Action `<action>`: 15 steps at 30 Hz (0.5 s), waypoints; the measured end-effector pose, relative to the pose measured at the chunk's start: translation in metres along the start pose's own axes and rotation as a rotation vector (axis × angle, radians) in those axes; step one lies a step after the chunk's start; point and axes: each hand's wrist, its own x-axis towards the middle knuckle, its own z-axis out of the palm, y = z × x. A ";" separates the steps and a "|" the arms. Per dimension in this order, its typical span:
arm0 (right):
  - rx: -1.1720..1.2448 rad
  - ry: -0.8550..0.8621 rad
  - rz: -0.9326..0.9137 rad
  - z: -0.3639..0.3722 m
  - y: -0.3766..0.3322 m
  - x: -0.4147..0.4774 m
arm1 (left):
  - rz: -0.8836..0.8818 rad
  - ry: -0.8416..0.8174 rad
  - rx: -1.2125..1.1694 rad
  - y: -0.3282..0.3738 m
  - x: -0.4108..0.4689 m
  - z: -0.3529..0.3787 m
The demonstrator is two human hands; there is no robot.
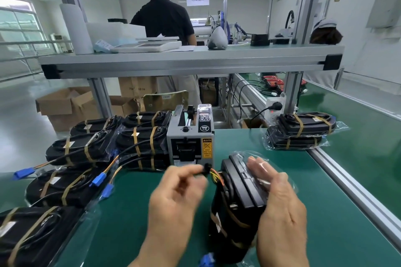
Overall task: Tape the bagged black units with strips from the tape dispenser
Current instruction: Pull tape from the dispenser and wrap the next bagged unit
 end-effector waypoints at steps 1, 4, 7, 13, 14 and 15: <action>0.025 0.002 -0.002 0.001 0.001 0.000 | -0.068 0.048 0.040 -0.001 0.010 -0.002; 0.111 0.001 -0.024 0.003 0.004 -0.002 | -0.129 -0.098 0.151 -0.002 0.037 -0.001; 0.064 -0.015 -0.048 0.004 0.008 -0.003 | -0.052 -0.317 0.206 0.002 0.060 0.000; 0.044 -0.060 -0.115 0.003 0.007 -0.008 | 0.088 -0.591 0.264 0.014 0.102 0.011; 0.065 -0.057 -0.110 0.002 0.007 -0.008 | 0.071 -0.618 0.213 0.016 0.110 0.012; 0.088 -0.056 -0.100 0.002 0.009 -0.009 | 0.043 -0.666 0.159 0.019 0.119 0.012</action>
